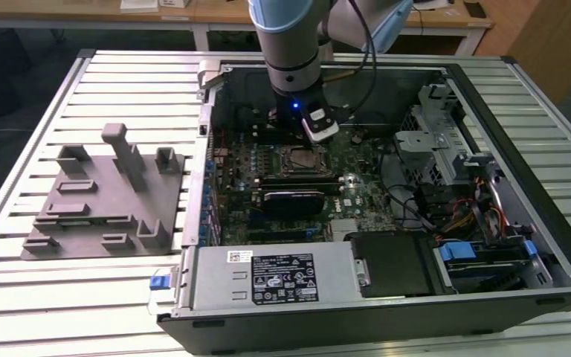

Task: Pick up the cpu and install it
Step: 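Install the first cpu locking lever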

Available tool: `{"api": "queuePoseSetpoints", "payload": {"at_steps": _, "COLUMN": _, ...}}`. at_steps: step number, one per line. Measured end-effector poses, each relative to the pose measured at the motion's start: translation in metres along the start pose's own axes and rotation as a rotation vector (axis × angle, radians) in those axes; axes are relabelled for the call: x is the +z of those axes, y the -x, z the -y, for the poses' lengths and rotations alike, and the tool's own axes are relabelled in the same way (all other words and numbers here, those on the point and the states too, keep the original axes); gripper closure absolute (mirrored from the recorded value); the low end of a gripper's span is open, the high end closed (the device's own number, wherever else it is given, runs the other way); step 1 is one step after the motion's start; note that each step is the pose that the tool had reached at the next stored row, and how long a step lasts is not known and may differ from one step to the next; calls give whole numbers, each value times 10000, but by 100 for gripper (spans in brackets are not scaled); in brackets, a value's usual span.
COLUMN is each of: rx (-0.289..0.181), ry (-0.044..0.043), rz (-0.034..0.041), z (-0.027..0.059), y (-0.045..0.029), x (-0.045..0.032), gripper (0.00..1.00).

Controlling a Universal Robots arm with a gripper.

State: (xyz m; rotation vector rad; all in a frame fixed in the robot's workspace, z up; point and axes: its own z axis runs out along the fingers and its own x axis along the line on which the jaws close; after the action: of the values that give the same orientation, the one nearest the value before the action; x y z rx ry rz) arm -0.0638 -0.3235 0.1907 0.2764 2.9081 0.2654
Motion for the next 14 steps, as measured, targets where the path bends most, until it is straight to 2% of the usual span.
{"api": "queuePoseSetpoints", "payload": {"at_steps": 4, "rx": 0, "ry": 0, "rz": 0, "z": -8, "y": 7, "x": -37, "gripper": 89}}
{"api": "queuePoseSetpoints", "payload": {"at_steps": 14, "rx": 0, "ry": -1, "rz": -1, "z": -44, "y": 42, "x": -214, "gripper": 89}}
